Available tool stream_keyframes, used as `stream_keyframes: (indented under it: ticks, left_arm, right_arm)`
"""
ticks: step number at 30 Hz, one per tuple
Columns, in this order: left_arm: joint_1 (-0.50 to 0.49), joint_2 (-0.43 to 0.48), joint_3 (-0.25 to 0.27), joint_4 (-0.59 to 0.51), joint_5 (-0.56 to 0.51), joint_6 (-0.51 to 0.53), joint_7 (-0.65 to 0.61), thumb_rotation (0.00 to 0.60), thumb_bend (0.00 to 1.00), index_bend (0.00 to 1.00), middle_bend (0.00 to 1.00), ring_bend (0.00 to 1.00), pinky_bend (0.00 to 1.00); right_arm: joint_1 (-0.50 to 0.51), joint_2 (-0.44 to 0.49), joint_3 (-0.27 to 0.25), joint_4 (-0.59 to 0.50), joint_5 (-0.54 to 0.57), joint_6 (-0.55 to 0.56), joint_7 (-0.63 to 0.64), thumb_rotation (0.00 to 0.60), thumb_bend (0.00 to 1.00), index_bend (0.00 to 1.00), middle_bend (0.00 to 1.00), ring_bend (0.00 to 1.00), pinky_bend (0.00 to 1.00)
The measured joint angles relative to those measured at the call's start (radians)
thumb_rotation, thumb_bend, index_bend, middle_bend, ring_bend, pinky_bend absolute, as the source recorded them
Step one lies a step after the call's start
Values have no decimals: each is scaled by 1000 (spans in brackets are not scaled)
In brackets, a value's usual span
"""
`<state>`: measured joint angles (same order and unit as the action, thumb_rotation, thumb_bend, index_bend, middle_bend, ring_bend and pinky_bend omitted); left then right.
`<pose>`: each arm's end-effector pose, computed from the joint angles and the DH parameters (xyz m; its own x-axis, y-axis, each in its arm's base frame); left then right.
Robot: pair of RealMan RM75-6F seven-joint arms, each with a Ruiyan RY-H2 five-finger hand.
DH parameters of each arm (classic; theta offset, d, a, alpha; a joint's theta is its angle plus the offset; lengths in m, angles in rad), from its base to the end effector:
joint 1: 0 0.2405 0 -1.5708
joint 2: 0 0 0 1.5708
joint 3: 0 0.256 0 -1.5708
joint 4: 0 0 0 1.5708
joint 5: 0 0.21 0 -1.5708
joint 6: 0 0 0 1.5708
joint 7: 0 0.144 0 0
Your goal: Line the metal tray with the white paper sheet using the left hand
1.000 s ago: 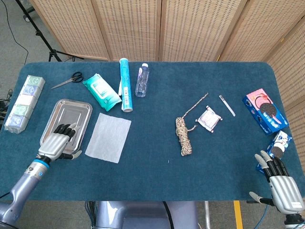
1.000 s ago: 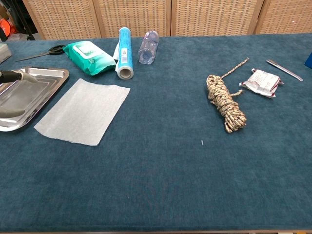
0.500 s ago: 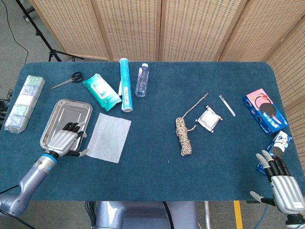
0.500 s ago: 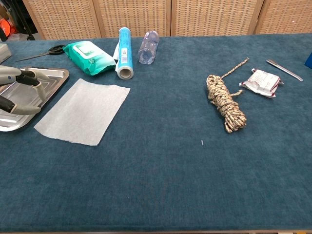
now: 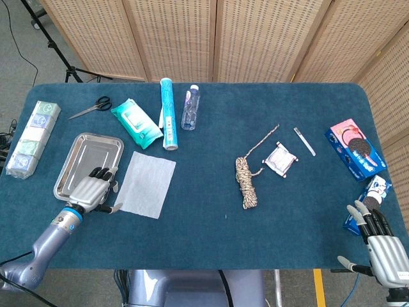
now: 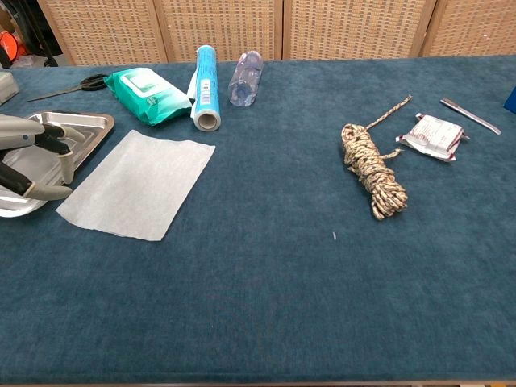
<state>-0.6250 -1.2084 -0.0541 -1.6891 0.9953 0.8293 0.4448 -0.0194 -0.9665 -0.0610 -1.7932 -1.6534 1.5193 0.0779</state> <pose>-0.2364 0.3010 0.0520 0.5793 0.4558 0.6757 0.8133 -0.2682 -0.5164 -0.2879 -0.1247 0.1729 0.2977 -0.1215 0.9469 -0.9546 -0.0416 0.2948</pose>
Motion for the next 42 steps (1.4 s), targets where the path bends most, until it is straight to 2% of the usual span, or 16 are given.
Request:
stream_keyframes:
  ticks: [13, 31, 42]
  left_arm:
    - [-10, 16, 39, -1, -36, 24, 30, 253, 280, 427, 0, 0, 0]
    - [-30, -98, 42, 67, -55, 69, 50, 262, 315, 429, 0, 0, 0]
    - [-38, -153, 37, 107, -77, 91, 70, 322, 372, 480, 0, 0, 0]
  right_arm:
    - [1, -5, 0, -4, -2, -3, -13, 600, 0, 0, 0, 0, 0]
    - [-1, 2, 2, 3, -4, 6, 13, 600, 0, 0, 0, 0, 0]
    - [-2, 1, 3, 7, -11, 12, 18, 600, 0, 0, 0, 0, 0]
